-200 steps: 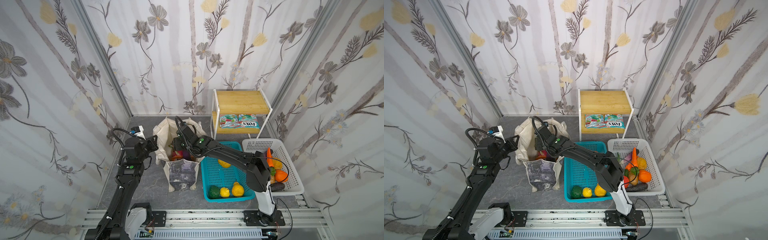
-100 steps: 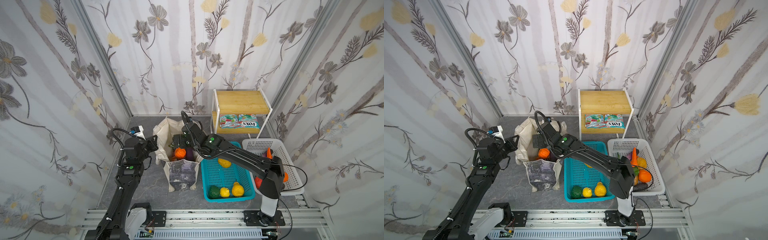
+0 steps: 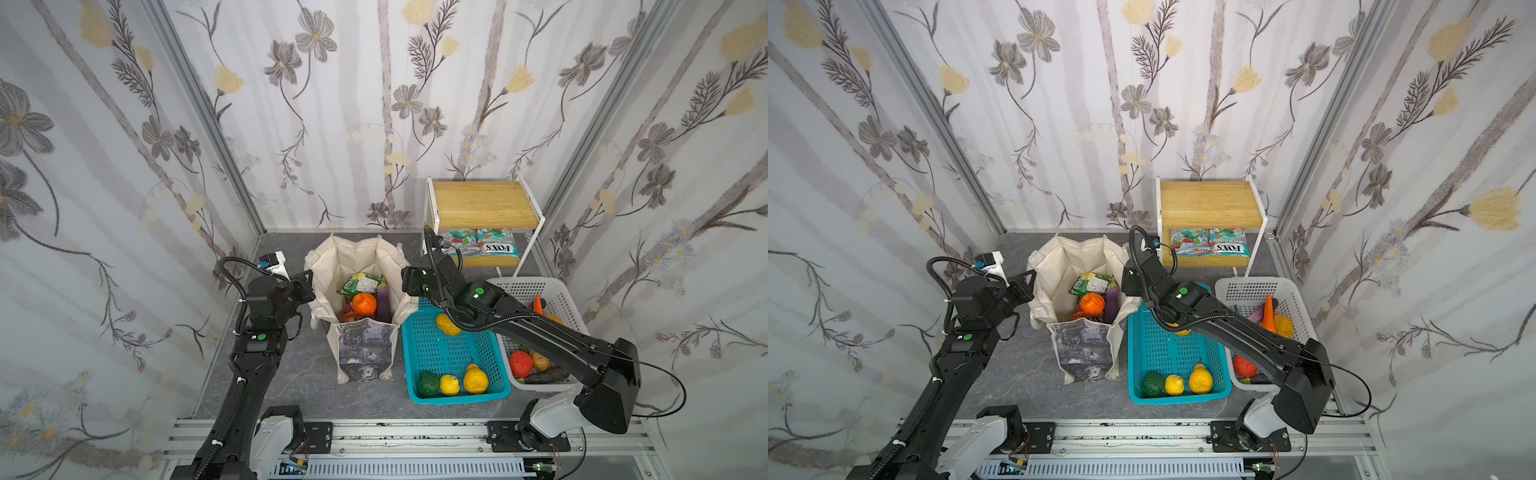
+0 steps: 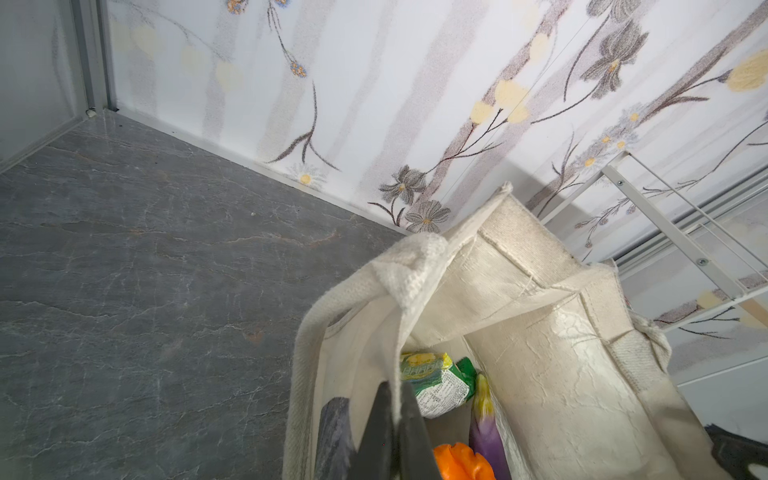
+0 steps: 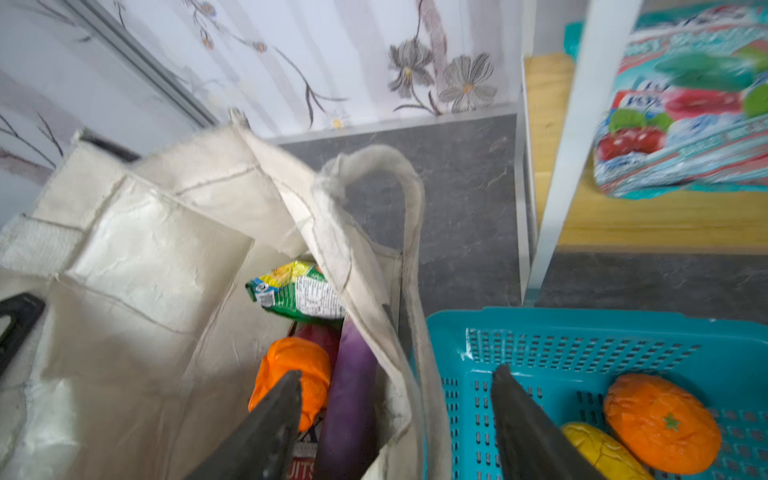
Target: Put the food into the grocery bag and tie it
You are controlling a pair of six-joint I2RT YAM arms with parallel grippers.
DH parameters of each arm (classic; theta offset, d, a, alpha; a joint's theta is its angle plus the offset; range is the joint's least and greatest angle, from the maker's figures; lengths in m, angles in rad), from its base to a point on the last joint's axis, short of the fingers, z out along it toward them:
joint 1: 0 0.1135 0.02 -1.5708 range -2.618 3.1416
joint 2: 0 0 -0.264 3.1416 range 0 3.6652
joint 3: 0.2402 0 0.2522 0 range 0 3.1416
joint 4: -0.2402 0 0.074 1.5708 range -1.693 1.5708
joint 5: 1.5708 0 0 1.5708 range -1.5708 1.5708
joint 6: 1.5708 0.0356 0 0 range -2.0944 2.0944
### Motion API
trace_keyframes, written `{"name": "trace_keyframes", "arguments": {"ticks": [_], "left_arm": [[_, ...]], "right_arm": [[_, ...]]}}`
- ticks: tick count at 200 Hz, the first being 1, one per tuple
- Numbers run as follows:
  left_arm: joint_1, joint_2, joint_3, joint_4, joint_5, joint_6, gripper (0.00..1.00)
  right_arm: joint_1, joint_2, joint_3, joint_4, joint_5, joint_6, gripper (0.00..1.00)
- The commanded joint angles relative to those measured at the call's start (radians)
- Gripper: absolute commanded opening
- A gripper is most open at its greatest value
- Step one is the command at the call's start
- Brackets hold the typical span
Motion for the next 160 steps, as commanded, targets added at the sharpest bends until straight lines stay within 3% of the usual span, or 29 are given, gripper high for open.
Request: {"name": "trace_keyframes", "arguments": {"ticks": [1, 9, 25, 45, 61, 92, 136, 160], "left_arm": [[0.002, -0.006, 0.010, 0.045, -0.033, 0.005, 0.00], [0.002, -0.008, 0.017, 0.044, -0.027, -0.009, 0.00], [-0.021, -0.017, 0.054, 0.032, -0.020, -0.021, 0.00], [-0.103, -0.022, 0.143, -0.038, -0.092, -0.005, 0.00], [-0.167, -0.009, 0.201, -0.056, -0.086, -0.033, 0.00], [-0.235, 0.030, 0.267, -0.056, -0.026, -0.099, 0.00], [-0.235, 0.013, 0.230, -0.056, -0.213, -0.001, 0.00], [-0.235, 0.058, 0.215, -0.053, -0.137, -0.043, 0.00]], "right_arm": [[0.010, 0.041, 0.009, 0.091, -0.107, 0.022, 0.23], [0.024, 0.053, 0.025, 0.098, -0.110, 0.018, 0.15], [0.065, 0.067, 0.080, 0.101, -0.086, 0.002, 0.12], [0.111, 0.097, 0.189, 0.096, -0.093, -0.016, 0.06], [0.140, 0.130, 0.273, 0.100, -0.119, -0.017, 0.00], [0.152, 0.186, 0.345, 0.138, -0.164, -0.009, 0.00], [0.124, 0.170, 0.292, 0.105, -0.080, 0.007, 0.00], [0.102, 0.167, 0.250, 0.099, -0.081, 0.024, 0.00]]}}
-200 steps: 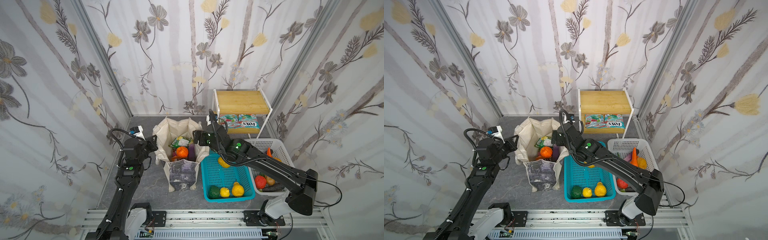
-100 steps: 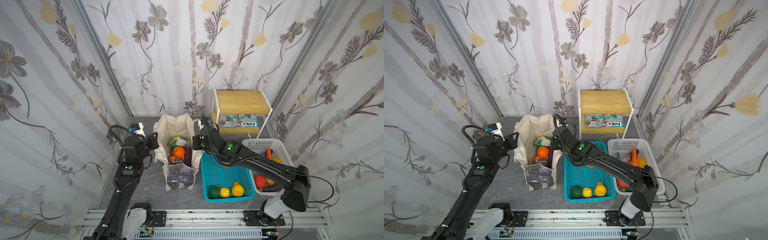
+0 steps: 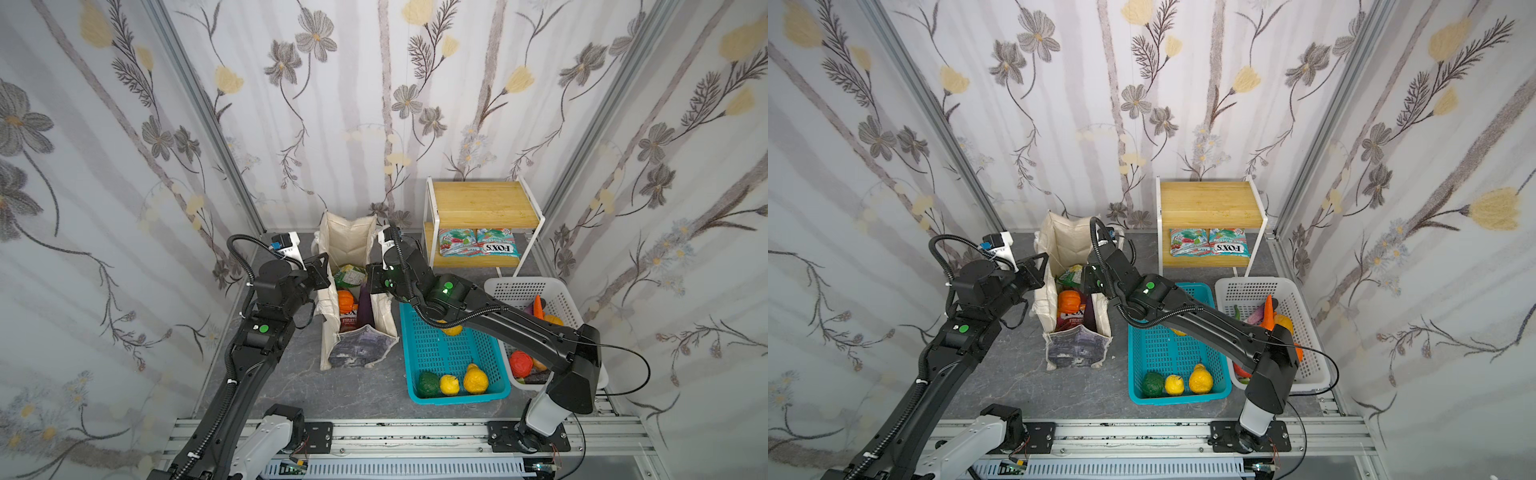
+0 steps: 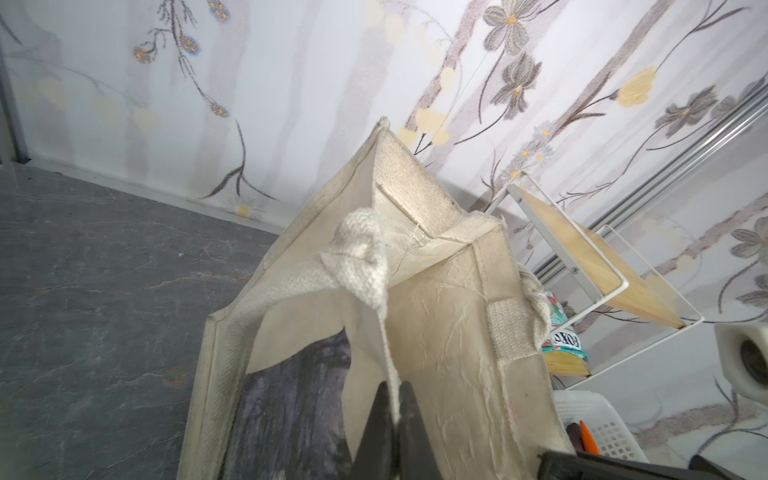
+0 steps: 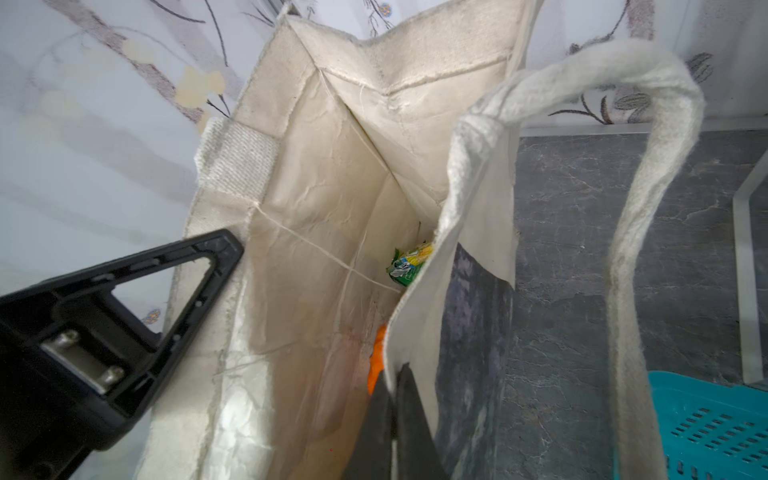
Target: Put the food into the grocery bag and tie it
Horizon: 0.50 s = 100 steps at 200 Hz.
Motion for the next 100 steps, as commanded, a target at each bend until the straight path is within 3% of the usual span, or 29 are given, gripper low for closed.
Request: {"name": "trace_keyframes", "arguments": {"ticks": [1, 18, 31, 45, 52, 56, 60, 77, 100], "left_arm": [[-0.001, 0.030, -0.006, 0.083, 0.016, -0.012, 0.00], [-0.001, 0.048, 0.002, 0.086, 0.032, -0.022, 0.15], [0.000, 0.044, 0.011, 0.086, 0.026, -0.004, 0.40], [0.004, 0.023, 0.025, 0.086, -0.003, 0.011, 0.58], [0.010, 0.005, 0.032, 0.086, -0.024, 0.003, 0.72], [0.016, -0.005, 0.036, 0.086, -0.035, -0.003, 0.89], [0.024, -0.016, 0.040, 0.086, -0.046, -0.009, 0.99], [0.078, -0.073, 0.048, 0.085, -0.084, -0.066, 1.00], [0.215, -0.170, 0.008, 0.085, -0.097, -0.249, 1.00]], "right_arm": [[-0.017, -0.014, -0.028, 0.046, 0.017, 0.030, 0.00], [-0.030, -0.007, -0.042, 0.043, 0.024, 0.033, 0.00], [-0.040, 0.004, -0.047, 0.033, 0.040, 0.037, 0.00], [-0.050, 0.012, -0.047, 0.019, 0.035, 0.040, 0.00], [-0.054, 0.015, -0.047, 0.012, 0.038, 0.041, 0.00], [-0.054, 0.015, -0.047, 0.007, 0.040, 0.040, 0.00], [-0.055, 0.017, -0.047, 0.004, 0.044, 0.040, 0.00], [-0.061, 0.016, -0.047, -0.007, 0.054, 0.042, 0.00], [-0.065, 0.010, -0.052, -0.008, 0.063, 0.037, 0.00]]}}
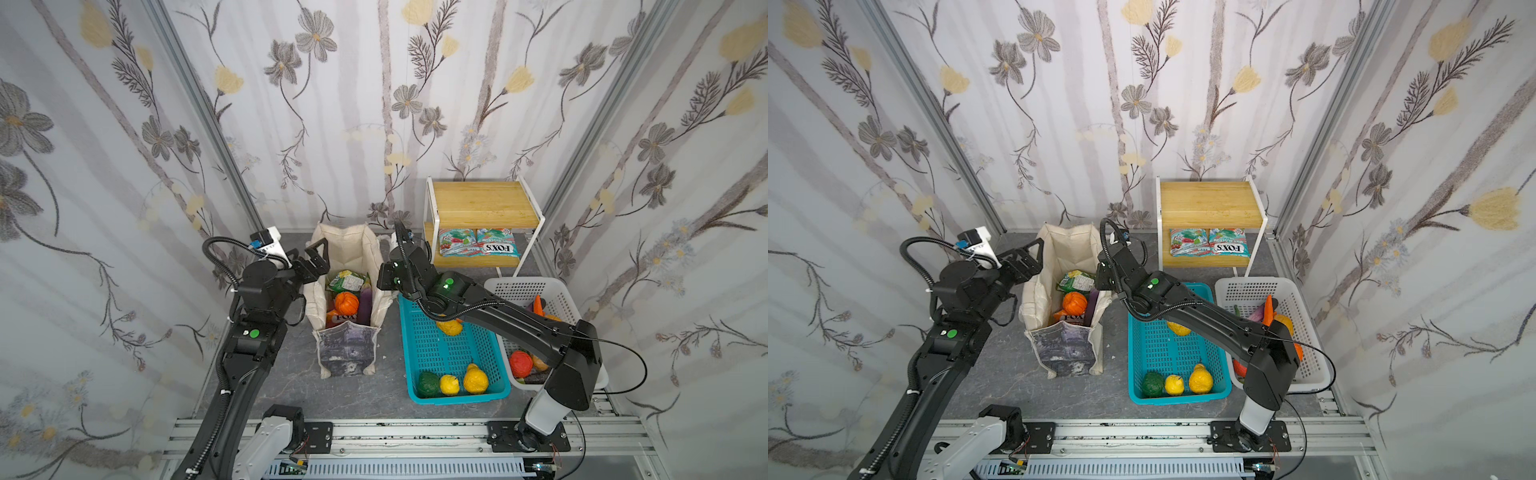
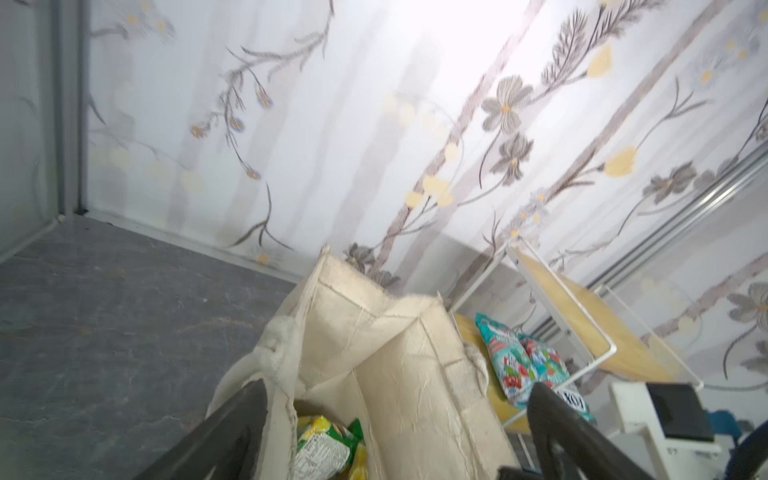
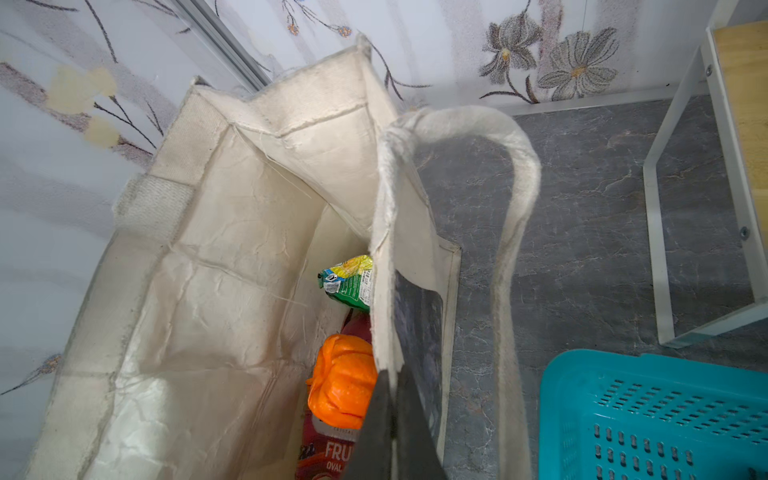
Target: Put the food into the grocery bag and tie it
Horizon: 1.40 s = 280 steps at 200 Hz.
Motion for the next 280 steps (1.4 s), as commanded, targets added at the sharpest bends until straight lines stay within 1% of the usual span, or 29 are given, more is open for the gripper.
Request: {"name": "trace_keyframes", "arguments": {"ticks": [1, 11, 27, 46, 64, 79, 94, 107, 132, 146, 160, 175, 205, 226, 241, 265, 280], "left_arm": [[0.103, -0.074, -0.031, 0.036, -0.052, -0.192, 1.00], [0.155, -0.113, -0.068, 0.032, -0.056, -0.278, 1.00], [0.161, -0.136, -0.104, -0.008, -0.096, -0.364, 1.00], [0.192, -0.152, -0.176, -0.049, -0.112, -0.535, 1.00], [0.243, -0.162, -0.281, -0.060, -0.059, -0.737, 1.00], [0.272, -0.159, -0.345, -0.059, -0.003, -0.831, 1.00], [0.300, -0.165, -0.390, -0.059, 0.033, -0.863, 1.00], [0.305, -0.174, -0.432, -0.059, 0.065, -0.905, 1.00], [0.306, -0.155, -0.522, -0.049, 0.200, -0.996, 1.00], [0.307, -0.166, -0.554, -0.043, 0.223, -1.003, 1.00], [0.304, -0.186, -0.594, 0.011, 0.249, -1.038, 1.00], [0.293, -0.178, -0.642, 0.133, 0.292, -1.094, 0.96], [0.263, -0.116, -0.705, 0.344, 0.324, -1.171, 0.79], [0.239, -0.074, -0.720, 0.433, 0.321, -1.207, 0.72], [0.223, -0.051, -0.715, 0.487, 0.328, -1.228, 0.64], [0.206, -0.002, -0.696, 0.539, 0.366, -1.239, 0.64], [0.188, 0.028, -0.697, 0.569, 0.389, -1.253, 0.69]], "right_arm": [[-0.003, -0.001, -0.004, 0.012, 0.035, 0.006, 0.00], [-0.004, 0.000, -0.007, 0.010, 0.043, 0.002, 0.00], [-0.007, 0.001, -0.007, -0.001, 0.050, -0.001, 0.00], [-0.012, 0.003, -0.009, -0.015, 0.045, -0.002, 0.00], [-0.011, -0.013, -0.028, -0.005, 0.033, -0.010, 0.00], [-0.012, -0.032, -0.055, 0.016, 0.021, -0.016, 0.00], [-0.012, -0.040, -0.064, 0.020, 0.016, -0.019, 0.00], [-0.012, -0.041, -0.065, 0.018, 0.015, -0.023, 0.00], [-0.013, -0.034, -0.068, 0.020, 0.015, -0.027, 0.00], [-0.012, -0.029, -0.068, 0.024, 0.016, -0.031, 0.00], [0.005, -0.023, -0.067, 0.029, 0.051, -0.048, 0.00], [0.018, -0.012, -0.057, 0.027, 0.069, -0.058, 0.00], [0.019, 0.017, -0.037, 0.013, 0.058, -0.051, 0.00], [0.019, 0.032, -0.022, -0.002, 0.063, -0.049, 0.00], [0.019, 0.035, -0.017, -0.007, 0.072, -0.046, 0.00], [0.019, 0.041, -0.013, -0.015, 0.080, -0.045, 0.00], [0.017, 0.047, -0.011, -0.019, 0.087, -0.045, 0.00]]}}
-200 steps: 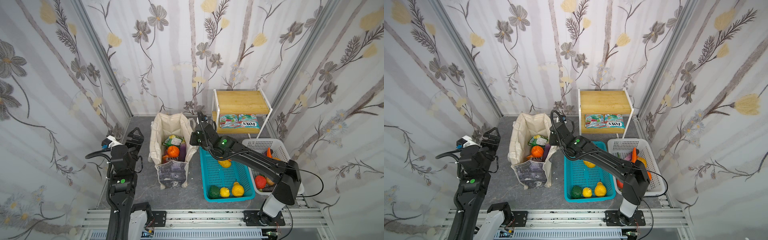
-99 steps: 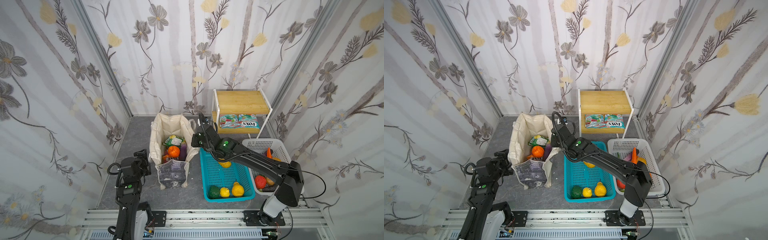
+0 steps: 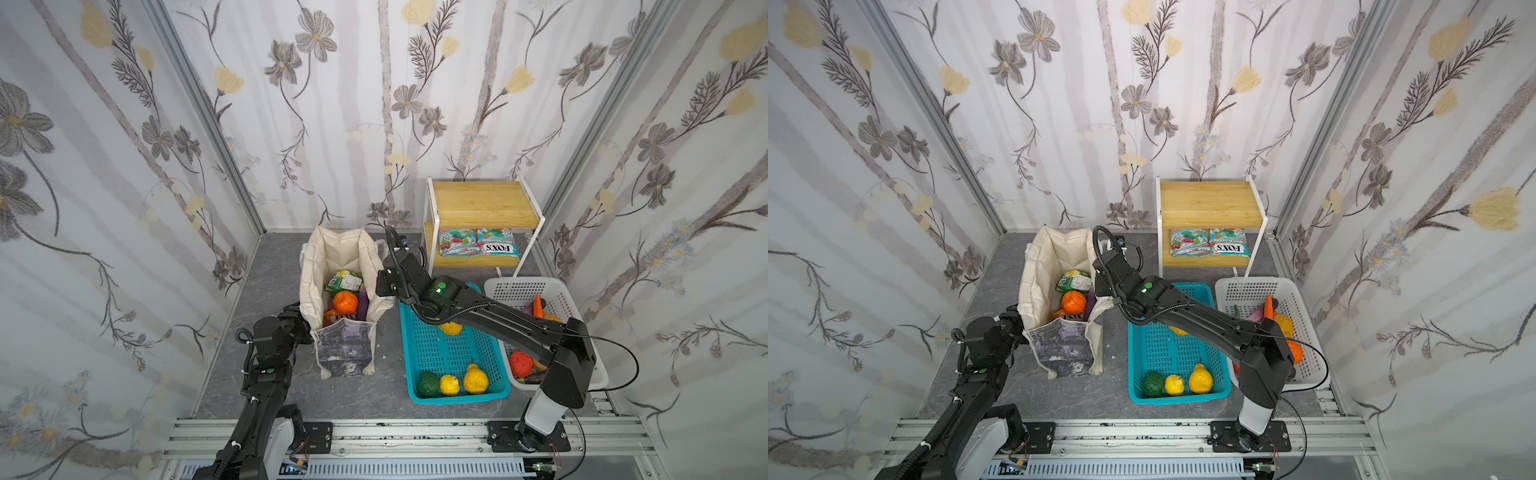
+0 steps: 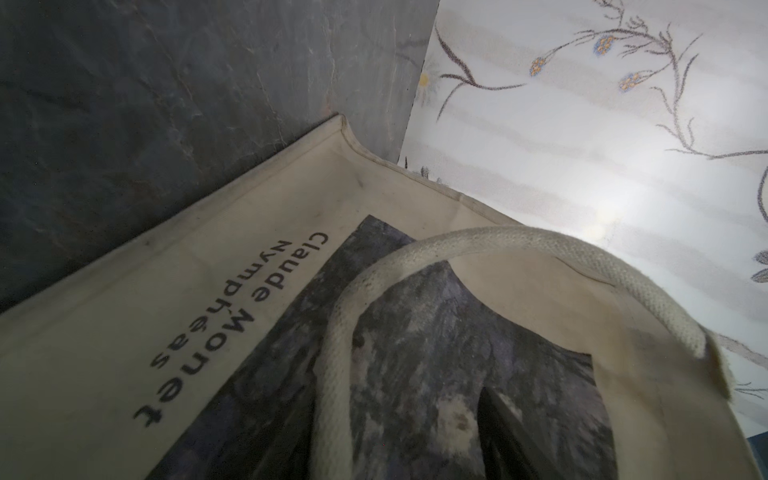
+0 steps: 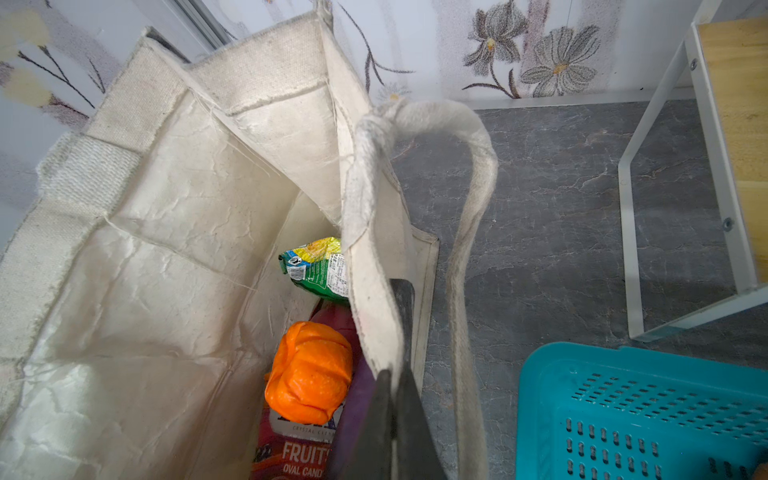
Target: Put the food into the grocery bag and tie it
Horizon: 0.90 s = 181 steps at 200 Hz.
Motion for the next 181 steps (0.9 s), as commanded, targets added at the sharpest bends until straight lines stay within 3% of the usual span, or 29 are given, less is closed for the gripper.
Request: {"name": "trace_keyframes", "arguments": {"ticks": [1, 12, 22, 31, 44, 55, 93, 124, 158, 171, 181], "left_arm": [[-0.021, 0.034, 0.011, 0.131, 0.061, -0.051, 0.70], [-0.033, 0.046, 0.008, 0.150, 0.064, -0.053, 0.73], [-0.041, 0.049, 0.004, 0.179, 0.054, -0.055, 0.68], [-0.048, 0.054, -0.004, 0.225, 0.045, -0.068, 0.50], [-0.048, 0.063, -0.012, 0.287, 0.054, -0.104, 0.13], [-0.036, 0.059, -0.009, 0.354, 0.064, -0.119, 0.01], [0.054, -0.035, 0.030, 0.356, 0.062, 0.005, 0.00], [0.069, -0.031, 0.047, 0.331, 0.079, 0.107, 0.00], [0.112, -0.031, 0.162, 0.322, 0.143, 0.233, 0.00], [0.112, -0.023, 0.207, 0.323, 0.165, 0.292, 0.00], [0.115, -0.019, 0.231, 0.321, 0.180, 0.328, 0.00]], "right_arm": [[-0.001, 0.014, 0.010, -0.015, 0.023, 0.000, 0.00], [-0.002, 0.022, 0.018, -0.027, 0.027, 0.002, 0.00], [-0.002, 0.030, 0.028, -0.040, 0.033, 0.002, 0.00], [-0.002, 0.036, 0.036, -0.053, 0.040, 0.003, 0.00], [-0.001, 0.038, 0.043, -0.079, 0.073, 0.018, 0.00], [0.001, 0.031, 0.044, -0.102, 0.128, 0.040, 0.00], [0.000, 0.004, 0.037, -0.105, 0.140, 0.028, 0.00], [0.000, 0.013, 0.048, -0.111, 0.134, 0.023, 0.00], [0.000, -0.001, 0.053, -0.118, 0.130, 0.020, 0.00], [0.000, -0.013, 0.052, -0.112, 0.126, 0.013, 0.05], [0.001, -0.025, 0.052, -0.104, 0.129, 0.007, 0.15]]}}
